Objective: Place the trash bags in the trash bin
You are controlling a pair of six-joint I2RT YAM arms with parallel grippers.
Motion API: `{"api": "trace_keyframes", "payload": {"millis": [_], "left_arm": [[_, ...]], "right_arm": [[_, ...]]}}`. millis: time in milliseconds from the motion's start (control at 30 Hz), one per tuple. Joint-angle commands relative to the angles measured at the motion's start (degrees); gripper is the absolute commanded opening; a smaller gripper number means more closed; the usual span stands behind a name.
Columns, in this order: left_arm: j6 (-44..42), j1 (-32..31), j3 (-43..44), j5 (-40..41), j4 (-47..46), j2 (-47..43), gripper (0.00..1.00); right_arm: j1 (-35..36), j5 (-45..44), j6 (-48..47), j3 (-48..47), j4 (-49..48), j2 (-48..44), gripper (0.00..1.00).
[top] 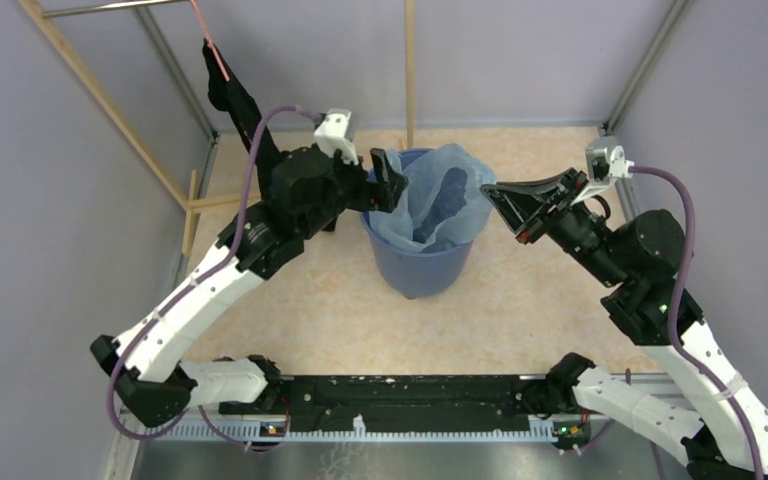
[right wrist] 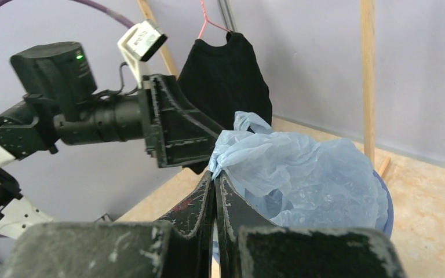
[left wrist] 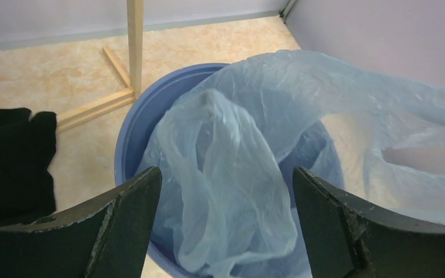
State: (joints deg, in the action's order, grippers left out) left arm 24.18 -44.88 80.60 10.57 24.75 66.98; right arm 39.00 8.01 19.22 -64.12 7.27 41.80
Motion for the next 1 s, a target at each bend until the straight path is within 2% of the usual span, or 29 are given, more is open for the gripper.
{"api": "trace_keyframes", "payload": {"millis": [0, 133, 233, 333, 433, 533, 767, 967], "left_arm": [[-6.38, -0.90, 7.89, 2.20, 2.64, 5.08, 0.89], [-9.05, -3.56, 9.49, 10.50, 4.81, 7.06, 0.90], [-9.32, -3.97, 8.28, 8.71, 2.66, 7.17, 0.87], [-10.18, -3.98, 9.15, 7.41, 3.91, 9.01, 0.67], [-9.96, -3.98, 9.74, 10.95, 7.15, 9.50, 0.41], [-10.10, -3.86, 5.24, 13.93, 5.96, 5.07, 0.25], [-6.00, -3.30, -8.61, 13.79, 2.66, -10.06, 0.04], [-1.01, -3.29, -20.19, 11.72, 0.88, -20.43, 0.00]], "right_arm": [[0.53, 0.79, 1.21, 0.51, -2.12, -0.23, 0.00], [0.50, 0.66, 1.34, 0.73, -1.61, -0.31, 0.00], [0.52, 0.43, 1.43, 0.99, -1.57, -0.16, 0.00], [0.48, 0.22, 1.22, 0.88, -1.20, -0.02, 0.00], [0.54, -0.80, 0.40, 0.12, 0.56, -0.38, 0.00], [0.53, -4.62, -1.40, -0.82, 4.56, -1.98, 0.00], [0.53, -16.45, -2.66, -1.30, 19.91, -8.19, 0.00], [0.50, -17.15, 7.20, 5.05, 25.03, -14.02, 0.00]]}}
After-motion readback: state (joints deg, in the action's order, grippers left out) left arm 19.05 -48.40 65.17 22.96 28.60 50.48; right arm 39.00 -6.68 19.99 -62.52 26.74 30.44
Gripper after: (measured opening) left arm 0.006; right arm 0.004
